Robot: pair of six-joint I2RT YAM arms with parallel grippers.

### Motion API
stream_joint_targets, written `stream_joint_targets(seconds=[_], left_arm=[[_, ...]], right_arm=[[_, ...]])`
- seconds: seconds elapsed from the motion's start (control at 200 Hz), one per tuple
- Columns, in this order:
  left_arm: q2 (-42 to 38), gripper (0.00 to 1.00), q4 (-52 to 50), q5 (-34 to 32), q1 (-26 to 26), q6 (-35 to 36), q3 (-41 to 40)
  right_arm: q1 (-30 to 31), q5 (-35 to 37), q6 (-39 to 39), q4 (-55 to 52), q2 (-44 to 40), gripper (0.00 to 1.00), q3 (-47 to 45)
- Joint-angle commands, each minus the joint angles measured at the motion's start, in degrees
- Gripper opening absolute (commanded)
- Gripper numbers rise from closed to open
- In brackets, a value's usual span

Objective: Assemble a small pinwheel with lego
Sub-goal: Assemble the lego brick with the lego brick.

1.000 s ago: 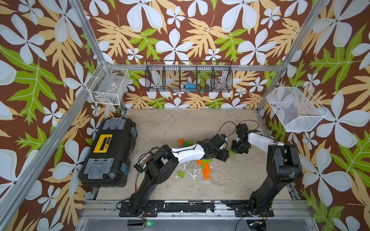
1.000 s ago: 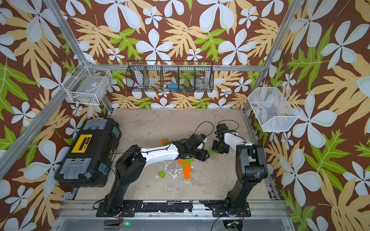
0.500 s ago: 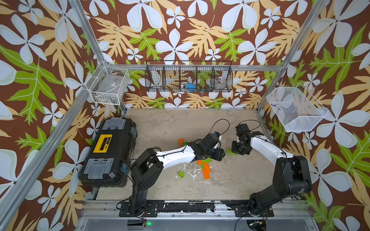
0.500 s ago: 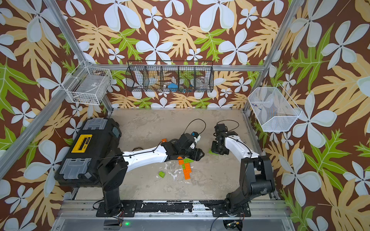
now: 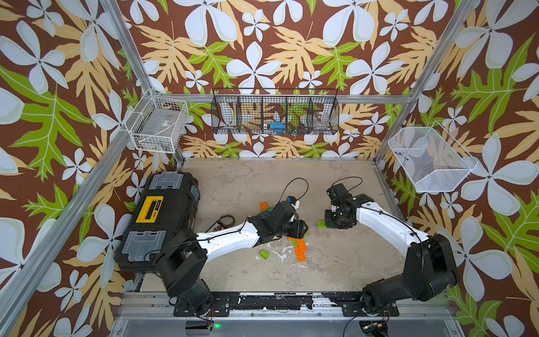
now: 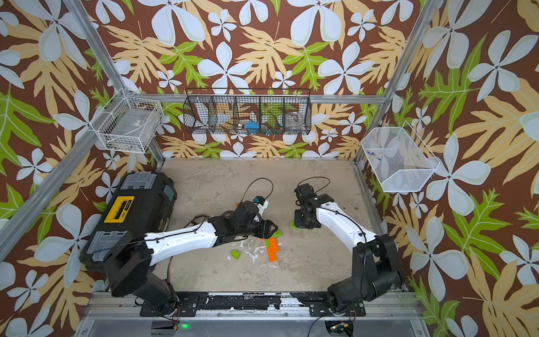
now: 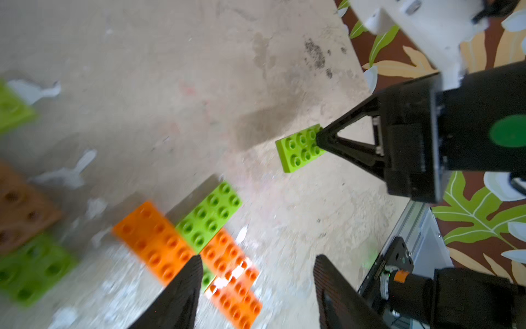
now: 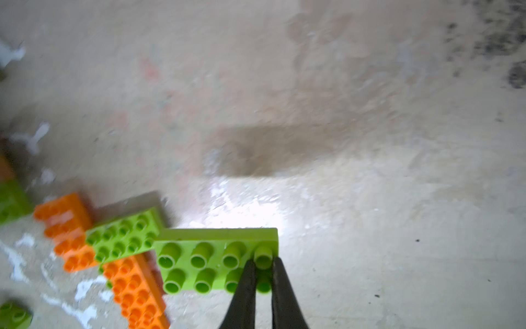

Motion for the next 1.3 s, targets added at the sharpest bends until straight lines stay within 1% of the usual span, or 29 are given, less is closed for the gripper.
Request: stream_joint_targets(seconds=[0.0,0.12,0.22,0.295,0.39,0.541,0.791,1.011,1.296], left_arm=[[-7.41,0.65,3.85,-1.09,2.08,-5.28,-8.05],[-17.19,0.65,2.84,-2.39,4.58,-7.98,-16.43],[-23.66,0.67,1.33,-2.35,6.95,-9.56,-21.47],[-27.4,0.67,1.52,-1.16,9.25,-10.6,-24.99],[-29.47,0.67,1.58,0.53,11.61,-11.38,-27.22],[-30.08,0.68,1.94,0.94,12.31,-11.68,-27.92],[-27.92,0.68,3.27,1.99,12.39,-11.56,-27.59],[-27.46,0.68,3.39,2.38,12.39,-11.34,-27.32],[-26.99,0.68,3.74,2.79,12.57,-11.35,-26.96]], right_arm=[[6.1,0.2,4.16,-2.05,0.03,0.13,1.32],[13.78,-0.16,6.33,-1.89,2.07,0.13,3.4],[18.23,-0.5,6.99,-0.84,4.79,0.13,4.88],[20.99,-0.65,6.76,-0.21,7.41,0.12,6.29],[23.34,-0.58,6.35,0.05,9.89,0.12,7.91],[25.11,-0.99,6.26,0.54,12.59,0.11,8.7],[26.48,-0.91,6.95,1.2,15.0,0.11,9.23],[26.52,1.39,7.86,0.28,16.26,0.1,9.47],[26.53,2.51,8.41,-0.03,17.31,0.09,9.84]])
